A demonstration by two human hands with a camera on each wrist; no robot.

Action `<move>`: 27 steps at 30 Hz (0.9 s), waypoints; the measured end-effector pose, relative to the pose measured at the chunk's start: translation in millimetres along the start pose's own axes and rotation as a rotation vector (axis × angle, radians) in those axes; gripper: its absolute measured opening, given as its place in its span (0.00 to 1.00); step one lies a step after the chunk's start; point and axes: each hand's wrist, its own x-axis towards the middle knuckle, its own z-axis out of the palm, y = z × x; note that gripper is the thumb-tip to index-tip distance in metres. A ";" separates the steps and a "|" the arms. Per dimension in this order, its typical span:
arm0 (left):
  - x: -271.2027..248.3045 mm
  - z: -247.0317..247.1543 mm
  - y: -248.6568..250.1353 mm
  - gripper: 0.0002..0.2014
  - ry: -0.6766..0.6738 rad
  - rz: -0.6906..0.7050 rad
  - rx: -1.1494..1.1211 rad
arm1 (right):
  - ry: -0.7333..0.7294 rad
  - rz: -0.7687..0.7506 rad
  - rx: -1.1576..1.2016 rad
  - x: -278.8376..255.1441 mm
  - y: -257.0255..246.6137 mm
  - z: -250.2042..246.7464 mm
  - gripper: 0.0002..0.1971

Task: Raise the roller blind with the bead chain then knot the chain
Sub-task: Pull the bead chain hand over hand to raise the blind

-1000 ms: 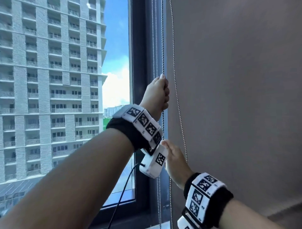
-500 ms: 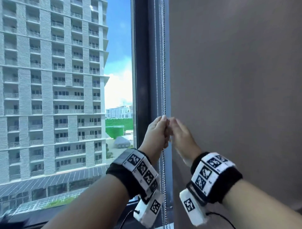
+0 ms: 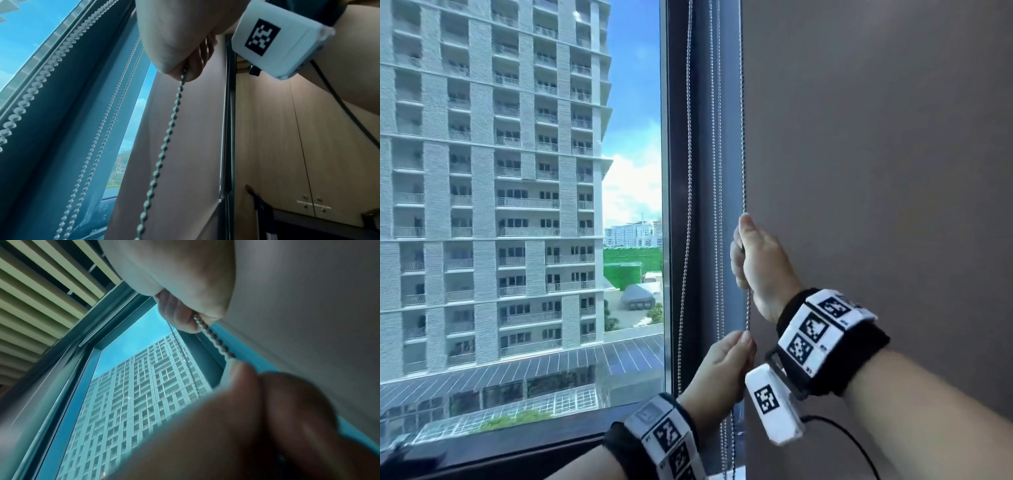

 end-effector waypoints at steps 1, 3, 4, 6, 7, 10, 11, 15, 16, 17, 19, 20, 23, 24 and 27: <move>0.3 -1.4 0.2 0.18 -0.002 -0.020 0.014 | 0.013 -0.030 -0.028 -2.4 2.4 -0.7 0.25; 6.7 -4.2 8.0 0.25 -0.001 -0.053 0.015 | 0.024 -0.068 -0.061 -4.3 6.1 -3.0 0.23; 12.7 -6.5 16.6 0.28 -0.003 -0.057 -0.007 | 0.023 -0.075 -0.074 -5.2 7.1 -3.9 0.22; 31.4 -12.3 39.6 0.34 0.018 -0.005 -0.034 | 0.022 -0.066 -0.074 -8.7 8.9 -4.6 0.22; 40.2 -13.2 55.6 0.34 0.019 0.042 -0.046 | 0.016 -0.054 -0.053 -11.7 9.8 -4.1 0.22; 63.8 -10.4 110.2 0.24 0.046 0.142 -0.029 | -0.050 -0.018 0.051 -23.6 14.8 0.0 0.19; 70.7 -8.4 127.4 0.21 0.066 0.165 -0.020 | -0.063 -0.015 0.042 -28.0 19.1 1.0 0.20; 90.5 -4.0 180.0 0.14 0.104 0.255 -0.002 | -0.054 -0.034 -0.146 -44.8 46.0 -1.8 0.22; 92.8 -4.0 188.0 0.14 0.110 0.256 -0.017 | -0.069 -0.018 -0.164 -50.0 52.2 -3.5 0.21; 94.7 -3.5 192.8 0.14 0.108 0.240 -0.030 | -0.089 0.000 -0.177 -55.8 57.7 -5.3 0.20; 98.0 -2.2 193.2 0.16 0.099 0.165 -0.043 | -0.124 0.026 -0.200 -67.7 65.4 -6.5 0.19; 98.8 -1.6 189.3 0.18 0.106 0.132 -0.041 | -0.137 0.037 -0.212 -73.0 69.6 -6.4 0.19; 96.1 -1.6 164.3 0.19 0.142 0.142 0.024 | -0.183 0.100 -0.174 -87.9 83.0 -4.6 0.18; 93.5 -1.9 155.2 0.19 0.143 0.153 0.055 | -0.208 0.143 -0.139 -91.8 87.5 -4.6 0.19; 82.2 -1.6 134.4 0.19 0.136 0.170 0.052 | -0.216 0.332 -0.005 -95.6 95.2 -8.5 0.25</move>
